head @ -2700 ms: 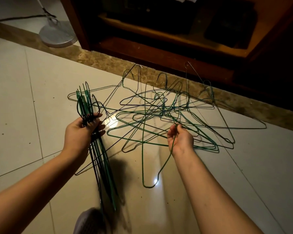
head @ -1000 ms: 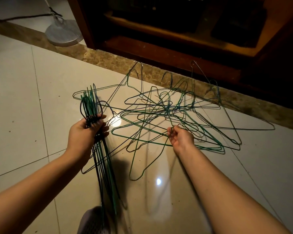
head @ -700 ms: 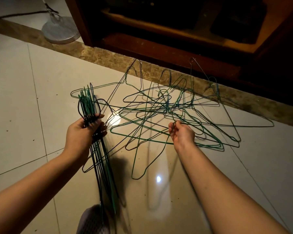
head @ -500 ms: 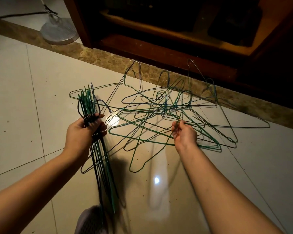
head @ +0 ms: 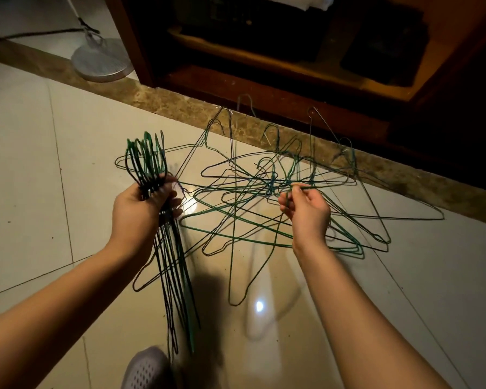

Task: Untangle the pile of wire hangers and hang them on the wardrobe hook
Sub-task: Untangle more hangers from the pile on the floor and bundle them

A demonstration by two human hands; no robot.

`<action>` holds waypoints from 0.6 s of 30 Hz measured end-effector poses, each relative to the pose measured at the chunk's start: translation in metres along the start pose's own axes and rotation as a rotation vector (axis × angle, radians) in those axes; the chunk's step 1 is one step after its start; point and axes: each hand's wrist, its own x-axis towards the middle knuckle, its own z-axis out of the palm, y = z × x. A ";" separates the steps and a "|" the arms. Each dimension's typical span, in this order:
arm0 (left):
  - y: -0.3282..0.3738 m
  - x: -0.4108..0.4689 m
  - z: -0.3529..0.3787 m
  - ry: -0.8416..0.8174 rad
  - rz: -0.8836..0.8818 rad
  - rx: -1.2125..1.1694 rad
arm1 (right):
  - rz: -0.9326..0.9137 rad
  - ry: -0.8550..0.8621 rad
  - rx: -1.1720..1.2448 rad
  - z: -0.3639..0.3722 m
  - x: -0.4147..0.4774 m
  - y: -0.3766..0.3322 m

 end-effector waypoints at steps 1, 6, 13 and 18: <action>0.004 0.001 0.001 0.006 0.026 0.011 | -0.058 -0.034 -0.057 0.003 -0.006 -0.003; 0.016 -0.007 0.018 -0.116 0.054 0.110 | -0.359 -0.213 -0.403 0.018 -0.044 -0.009; 0.010 -0.025 0.037 -0.223 -0.035 0.062 | -0.669 -0.249 -0.646 0.025 -0.079 -0.003; 0.005 -0.029 0.042 -0.299 -0.096 0.003 | -0.677 -0.185 -0.634 0.017 -0.077 0.002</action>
